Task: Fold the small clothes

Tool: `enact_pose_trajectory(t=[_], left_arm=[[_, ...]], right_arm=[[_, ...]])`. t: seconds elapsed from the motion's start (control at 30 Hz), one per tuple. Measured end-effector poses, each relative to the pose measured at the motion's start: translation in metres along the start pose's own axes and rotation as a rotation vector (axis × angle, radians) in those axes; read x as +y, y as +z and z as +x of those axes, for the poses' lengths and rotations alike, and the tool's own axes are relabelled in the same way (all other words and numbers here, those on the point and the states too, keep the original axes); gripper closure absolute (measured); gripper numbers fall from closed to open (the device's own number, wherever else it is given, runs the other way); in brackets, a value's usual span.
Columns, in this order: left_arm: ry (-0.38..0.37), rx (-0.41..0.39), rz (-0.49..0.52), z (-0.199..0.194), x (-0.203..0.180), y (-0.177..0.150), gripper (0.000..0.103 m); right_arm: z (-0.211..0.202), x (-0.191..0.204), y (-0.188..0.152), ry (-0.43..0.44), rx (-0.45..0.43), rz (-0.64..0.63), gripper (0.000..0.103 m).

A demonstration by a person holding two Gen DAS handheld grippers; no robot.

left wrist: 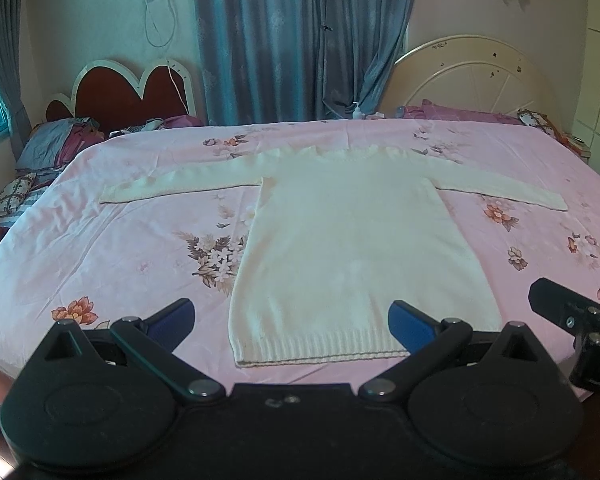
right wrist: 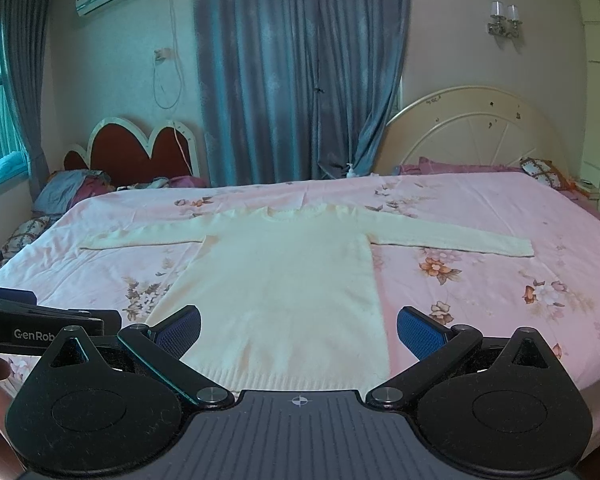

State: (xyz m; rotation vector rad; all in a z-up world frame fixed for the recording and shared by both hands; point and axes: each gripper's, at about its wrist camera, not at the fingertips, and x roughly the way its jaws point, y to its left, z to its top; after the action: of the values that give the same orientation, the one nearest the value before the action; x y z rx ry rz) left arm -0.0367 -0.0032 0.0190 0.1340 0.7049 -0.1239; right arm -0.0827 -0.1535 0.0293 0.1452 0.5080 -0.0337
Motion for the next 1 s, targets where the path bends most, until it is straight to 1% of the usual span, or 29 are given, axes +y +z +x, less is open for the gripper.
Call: enact_pose_trajectory(t=[1.0], left_arm=[[-0.007,0.016,0.001,0.008,-0.007,0.005,0.000]], right_arm=[[0.011,-0.009,-0.003,-0.010,0.014,0.016,0.000]])
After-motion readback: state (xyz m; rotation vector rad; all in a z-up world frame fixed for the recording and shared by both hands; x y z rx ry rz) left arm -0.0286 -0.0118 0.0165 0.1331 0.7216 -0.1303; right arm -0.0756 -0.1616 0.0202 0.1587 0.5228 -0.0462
